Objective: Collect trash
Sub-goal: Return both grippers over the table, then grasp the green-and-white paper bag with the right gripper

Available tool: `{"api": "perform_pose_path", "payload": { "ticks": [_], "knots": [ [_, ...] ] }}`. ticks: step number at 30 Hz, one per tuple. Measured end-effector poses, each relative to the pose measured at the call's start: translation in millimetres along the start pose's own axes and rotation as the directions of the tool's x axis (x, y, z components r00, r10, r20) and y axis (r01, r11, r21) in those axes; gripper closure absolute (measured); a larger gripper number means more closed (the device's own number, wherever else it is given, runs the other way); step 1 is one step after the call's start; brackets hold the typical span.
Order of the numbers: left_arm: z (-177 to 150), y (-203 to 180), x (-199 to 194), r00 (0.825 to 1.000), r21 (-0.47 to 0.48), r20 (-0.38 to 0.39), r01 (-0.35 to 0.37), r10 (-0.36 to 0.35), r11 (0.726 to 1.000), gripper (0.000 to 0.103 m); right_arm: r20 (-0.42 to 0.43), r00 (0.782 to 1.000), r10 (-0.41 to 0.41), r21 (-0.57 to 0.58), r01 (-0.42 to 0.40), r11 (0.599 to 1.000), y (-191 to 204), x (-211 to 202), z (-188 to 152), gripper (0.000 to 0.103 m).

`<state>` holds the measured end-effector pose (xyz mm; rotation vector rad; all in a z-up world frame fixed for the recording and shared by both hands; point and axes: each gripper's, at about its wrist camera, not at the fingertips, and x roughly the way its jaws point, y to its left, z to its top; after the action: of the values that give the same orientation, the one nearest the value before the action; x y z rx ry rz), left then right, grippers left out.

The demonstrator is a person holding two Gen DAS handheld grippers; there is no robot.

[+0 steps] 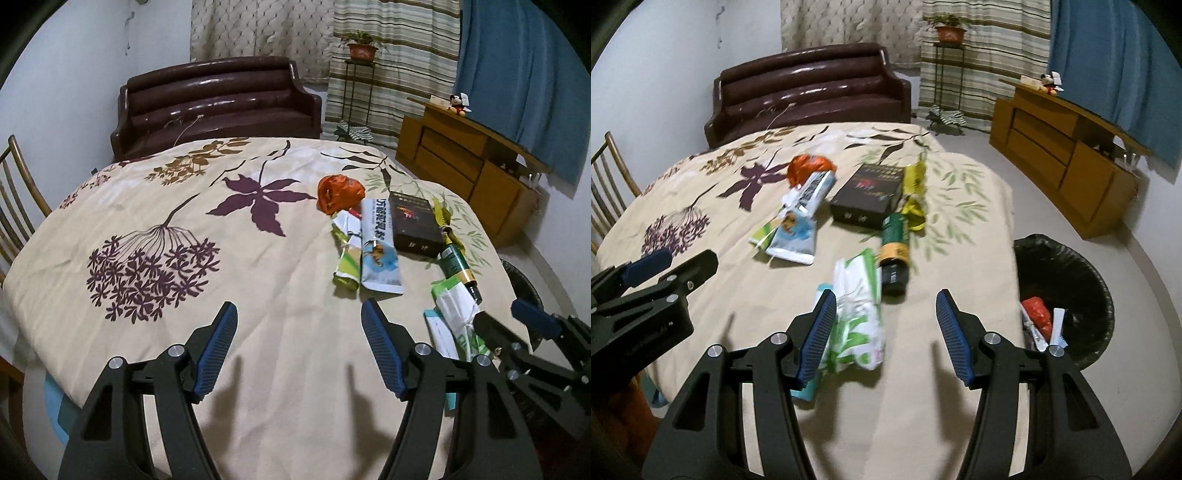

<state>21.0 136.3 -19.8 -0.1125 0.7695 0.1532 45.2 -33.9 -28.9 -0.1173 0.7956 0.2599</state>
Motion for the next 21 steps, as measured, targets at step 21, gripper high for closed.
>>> {"api": "perform_pose_path", "payload": {
  "ticks": [21],
  "knots": [
    [-7,3,5,1.0,-0.014,-0.019,0.024,-0.024,1.0,0.035,-0.036,0.999,0.005,-0.031,-0.006,1.0,14,11,-4,0.071]
  ]
}}
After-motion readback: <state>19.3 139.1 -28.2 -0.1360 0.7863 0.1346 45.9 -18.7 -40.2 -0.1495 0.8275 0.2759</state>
